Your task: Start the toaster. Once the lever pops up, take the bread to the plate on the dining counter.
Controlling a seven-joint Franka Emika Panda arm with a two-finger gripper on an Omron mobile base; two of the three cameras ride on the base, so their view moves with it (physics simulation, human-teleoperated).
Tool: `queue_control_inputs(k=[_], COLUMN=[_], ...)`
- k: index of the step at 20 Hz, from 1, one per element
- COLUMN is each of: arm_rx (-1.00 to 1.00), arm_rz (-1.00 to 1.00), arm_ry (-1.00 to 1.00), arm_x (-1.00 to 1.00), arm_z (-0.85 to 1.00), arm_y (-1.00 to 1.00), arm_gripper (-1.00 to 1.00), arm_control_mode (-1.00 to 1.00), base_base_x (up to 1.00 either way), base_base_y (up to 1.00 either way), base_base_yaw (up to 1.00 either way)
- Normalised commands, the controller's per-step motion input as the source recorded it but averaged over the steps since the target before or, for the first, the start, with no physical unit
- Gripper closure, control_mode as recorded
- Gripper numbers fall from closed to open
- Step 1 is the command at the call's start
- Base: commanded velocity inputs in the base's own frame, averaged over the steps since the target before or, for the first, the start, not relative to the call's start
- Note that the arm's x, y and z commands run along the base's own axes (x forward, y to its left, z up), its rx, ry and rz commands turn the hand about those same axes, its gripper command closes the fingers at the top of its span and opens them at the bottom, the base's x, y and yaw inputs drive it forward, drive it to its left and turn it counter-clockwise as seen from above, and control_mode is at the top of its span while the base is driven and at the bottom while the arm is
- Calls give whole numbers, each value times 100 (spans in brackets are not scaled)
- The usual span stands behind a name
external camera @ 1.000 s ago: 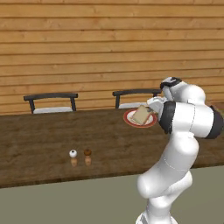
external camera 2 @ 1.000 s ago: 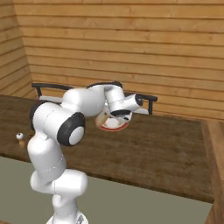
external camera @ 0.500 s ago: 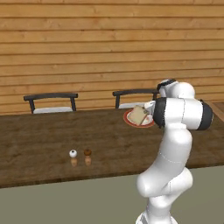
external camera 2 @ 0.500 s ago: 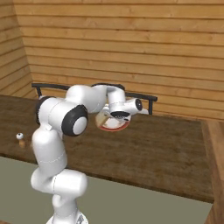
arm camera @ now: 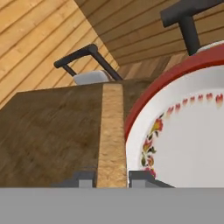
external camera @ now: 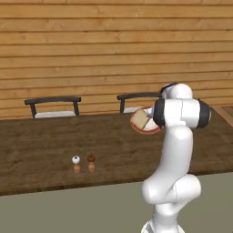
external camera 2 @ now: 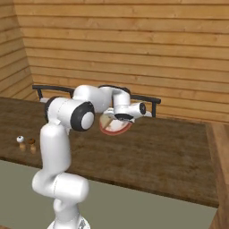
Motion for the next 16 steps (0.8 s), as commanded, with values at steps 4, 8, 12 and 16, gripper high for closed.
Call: queue_control_inputs(k=[4,8,12,16], arm_rx=[0,0,0,-5], arm_rz=[1,0,0,0], arm_ry=[0,-1,-5,-1], arm_x=[59,35,2,0], arm_z=[-23,-9,-3,-8], arm_y=[-15,-30,-40,-29], arm_gripper=[100,-100,-100,-100], arm_control_mode=[-100,-100,-100,-100], base_base_x=[0,0,0,0], base_base_y=[0,0,0,0], base_base_yaw=[0,0,0,0])
